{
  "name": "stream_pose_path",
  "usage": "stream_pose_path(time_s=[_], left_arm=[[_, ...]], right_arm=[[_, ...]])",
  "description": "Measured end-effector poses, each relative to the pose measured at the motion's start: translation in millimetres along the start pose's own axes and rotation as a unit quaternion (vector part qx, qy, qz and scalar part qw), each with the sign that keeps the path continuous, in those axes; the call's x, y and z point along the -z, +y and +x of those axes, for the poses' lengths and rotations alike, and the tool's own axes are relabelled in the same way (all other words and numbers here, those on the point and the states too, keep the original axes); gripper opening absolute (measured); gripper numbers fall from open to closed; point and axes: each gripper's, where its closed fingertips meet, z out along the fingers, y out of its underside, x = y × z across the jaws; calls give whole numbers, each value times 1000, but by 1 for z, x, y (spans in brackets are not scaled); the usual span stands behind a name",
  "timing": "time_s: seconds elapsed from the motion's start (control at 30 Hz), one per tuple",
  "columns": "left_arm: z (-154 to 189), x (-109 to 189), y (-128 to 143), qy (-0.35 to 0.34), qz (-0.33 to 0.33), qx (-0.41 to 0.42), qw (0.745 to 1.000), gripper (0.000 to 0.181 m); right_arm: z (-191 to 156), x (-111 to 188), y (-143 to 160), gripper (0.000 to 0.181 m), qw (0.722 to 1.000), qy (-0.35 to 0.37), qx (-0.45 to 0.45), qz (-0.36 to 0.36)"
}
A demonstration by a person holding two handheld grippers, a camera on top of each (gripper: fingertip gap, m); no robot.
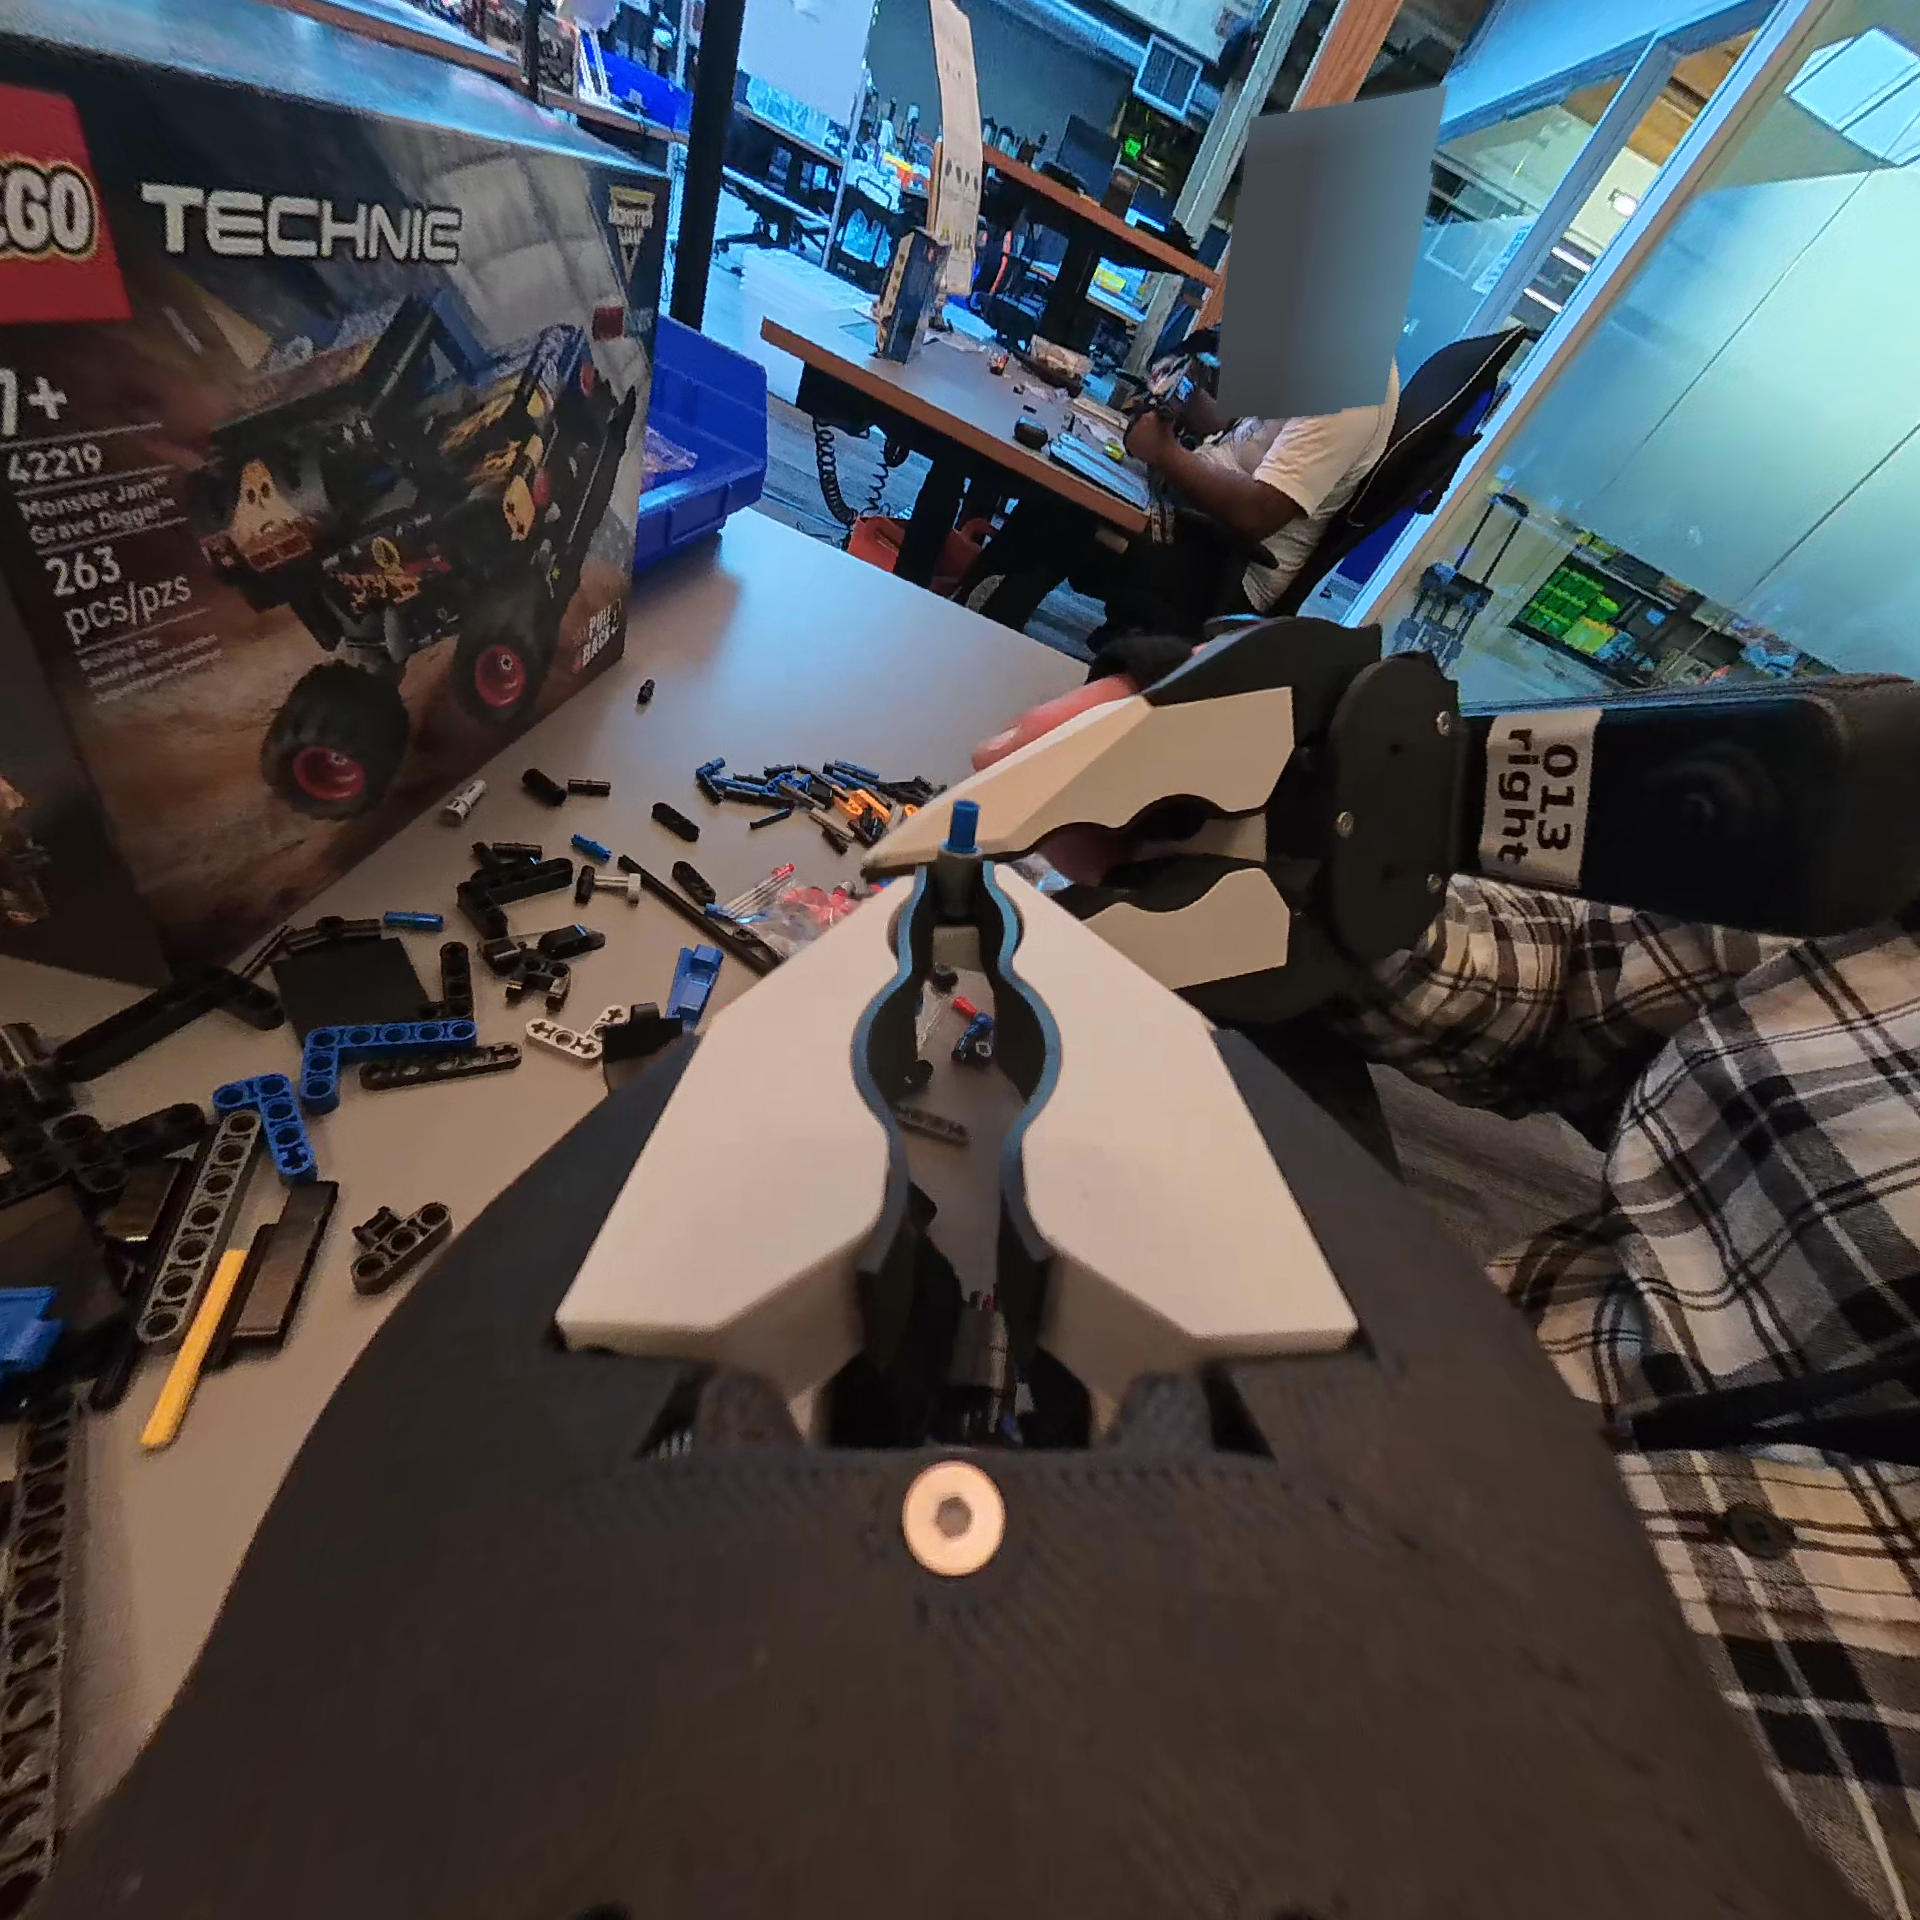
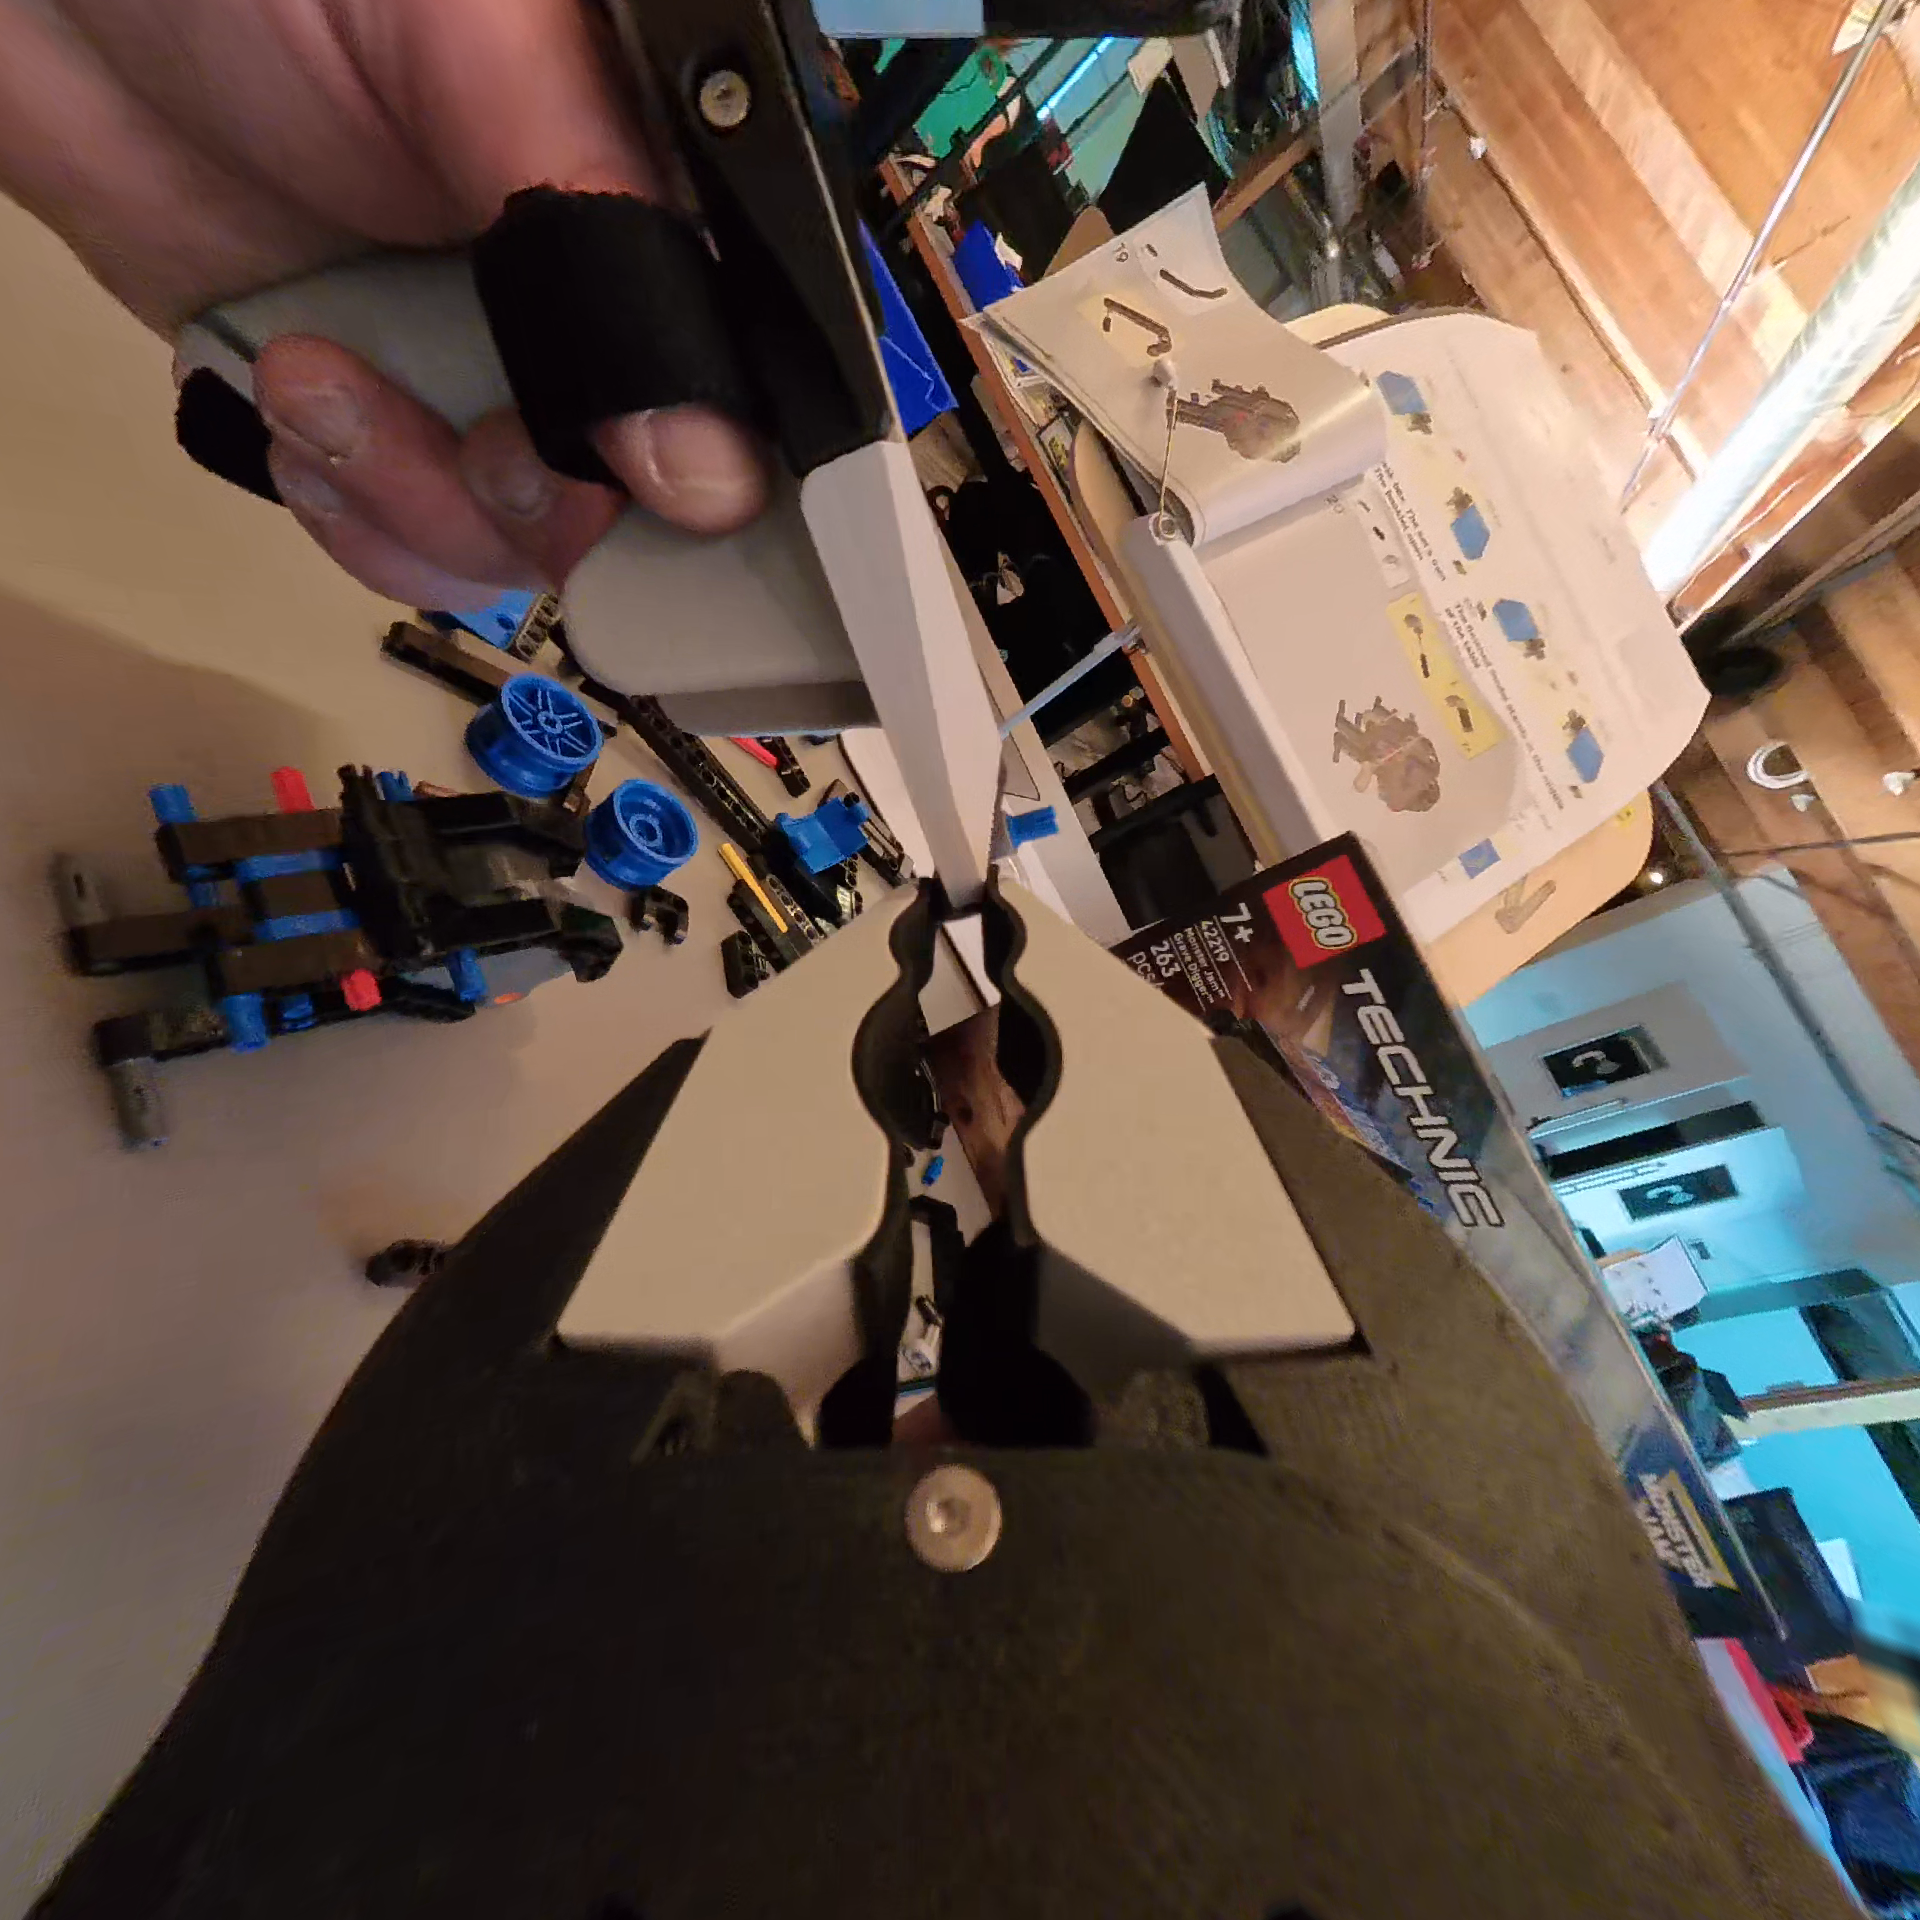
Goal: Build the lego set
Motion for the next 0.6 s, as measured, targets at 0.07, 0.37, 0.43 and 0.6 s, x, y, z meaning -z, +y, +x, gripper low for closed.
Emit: stream_pose_path(time_s=[0.07,0.37,0.43,0.6], left_arm=[[0,2,-3,4,8,1,1000,5],[-1,13,-15,2,41,-6,999,5],[-2,16,-14,3,39,-15,999,5],[-9,23,-14,-4,33,-18,999,5]], right_arm=[[2,-1,-2,5,1000,6,-1,-2],[8,-7,-15,6,995,-3,-102,18],[7,-8,-17,6,992,-5,-120,25],[8,-6,-20,14,994,-1,-104,36]])
